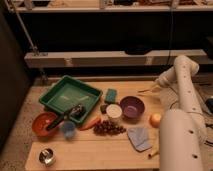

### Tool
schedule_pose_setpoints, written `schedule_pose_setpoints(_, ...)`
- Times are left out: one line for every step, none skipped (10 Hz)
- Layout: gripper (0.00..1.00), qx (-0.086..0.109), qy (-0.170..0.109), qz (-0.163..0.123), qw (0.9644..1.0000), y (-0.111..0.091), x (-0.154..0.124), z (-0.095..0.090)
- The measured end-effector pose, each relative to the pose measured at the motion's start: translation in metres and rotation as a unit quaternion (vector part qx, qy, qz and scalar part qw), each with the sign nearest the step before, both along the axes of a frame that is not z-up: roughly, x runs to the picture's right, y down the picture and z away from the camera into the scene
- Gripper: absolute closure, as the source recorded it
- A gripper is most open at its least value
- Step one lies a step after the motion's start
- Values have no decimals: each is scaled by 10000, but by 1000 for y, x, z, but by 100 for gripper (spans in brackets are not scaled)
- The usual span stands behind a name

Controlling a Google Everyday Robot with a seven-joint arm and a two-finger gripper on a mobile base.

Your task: Place fork in red bowl

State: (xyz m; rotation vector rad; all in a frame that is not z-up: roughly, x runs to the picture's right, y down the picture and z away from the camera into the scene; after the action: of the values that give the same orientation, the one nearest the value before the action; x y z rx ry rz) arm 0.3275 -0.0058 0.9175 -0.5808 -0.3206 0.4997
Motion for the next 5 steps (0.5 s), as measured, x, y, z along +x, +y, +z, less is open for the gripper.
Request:
schedule_pose_setpoints(94,7,6,7,10000,-13,1,-16)
schedule_pose_setpoints(94,13,10,16,10000,-26,2,-32)
schedule_pose_setpoints(94,11,8,15,10000,-34,2,-42)
schedule_pose_setpoints(94,21,3,5,10000,-41,0,-49)
schedule_pose_setpoints(94,17,-7,-16,10000,-42,0,-51)
